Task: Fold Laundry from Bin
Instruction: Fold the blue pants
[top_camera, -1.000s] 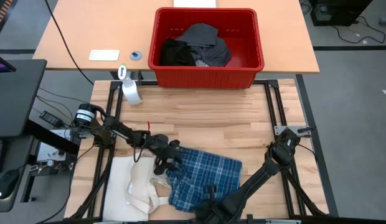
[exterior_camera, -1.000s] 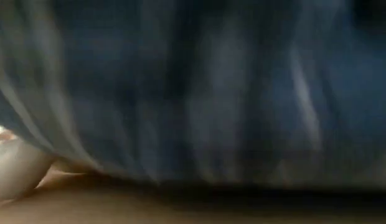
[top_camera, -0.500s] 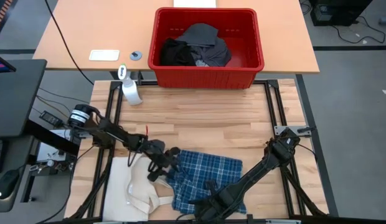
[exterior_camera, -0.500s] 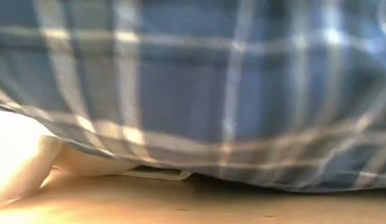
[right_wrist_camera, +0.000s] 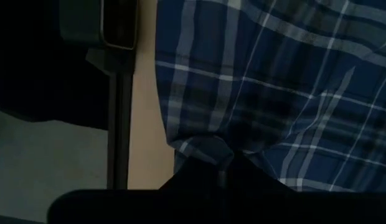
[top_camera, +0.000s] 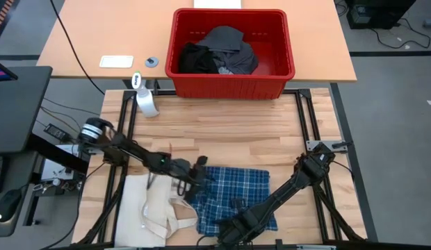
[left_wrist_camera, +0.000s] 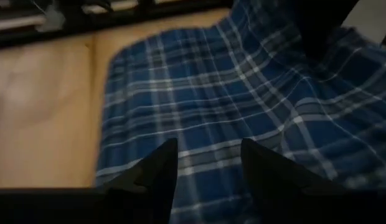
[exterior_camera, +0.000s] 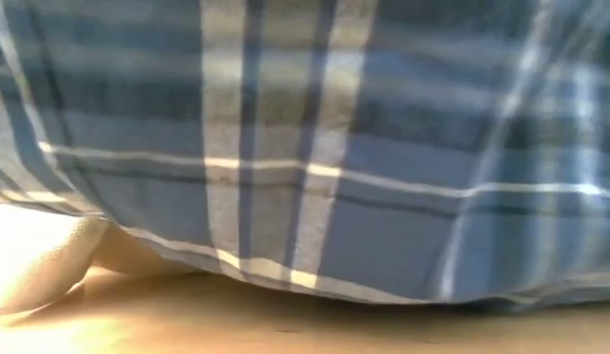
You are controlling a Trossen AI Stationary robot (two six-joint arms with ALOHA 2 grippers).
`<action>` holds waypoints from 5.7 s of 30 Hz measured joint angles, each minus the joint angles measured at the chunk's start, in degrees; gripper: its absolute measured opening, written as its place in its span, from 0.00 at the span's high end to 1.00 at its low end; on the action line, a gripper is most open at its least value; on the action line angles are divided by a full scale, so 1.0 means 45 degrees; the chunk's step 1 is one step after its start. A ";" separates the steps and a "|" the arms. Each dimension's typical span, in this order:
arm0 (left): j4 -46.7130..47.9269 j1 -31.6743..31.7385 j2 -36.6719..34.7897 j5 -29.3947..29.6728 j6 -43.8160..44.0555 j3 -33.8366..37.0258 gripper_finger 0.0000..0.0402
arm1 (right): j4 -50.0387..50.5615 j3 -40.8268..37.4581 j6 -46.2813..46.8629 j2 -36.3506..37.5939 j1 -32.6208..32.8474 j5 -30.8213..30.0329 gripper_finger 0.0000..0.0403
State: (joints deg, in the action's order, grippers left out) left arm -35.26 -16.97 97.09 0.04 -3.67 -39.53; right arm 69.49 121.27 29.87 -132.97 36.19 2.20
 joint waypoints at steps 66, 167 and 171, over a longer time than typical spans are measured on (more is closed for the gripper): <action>0.7019 -0.1035 -0.0723 0.2841 -0.1112 -0.1888 0.55 | 0.3225 -0.0763 0.2408 0.2244 -0.2212 -0.3353 0.96; 0.1412 -0.1988 -0.0877 0.7822 0.0315 0.1219 0.55 | -0.7985 -0.6858 -0.1303 0.2137 -0.8169 -0.1851 0.84; 0.2272 -0.1828 -0.0334 0.7904 0.0990 0.1208 0.55 | -0.7990 -0.6858 -0.1386 0.2137 -0.8117 -0.1777 0.83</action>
State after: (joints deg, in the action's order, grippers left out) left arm -25.03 -25.20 95.59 35.61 0.78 -34.10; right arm 33.54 90.41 23.63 -123.35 -0.34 -5.80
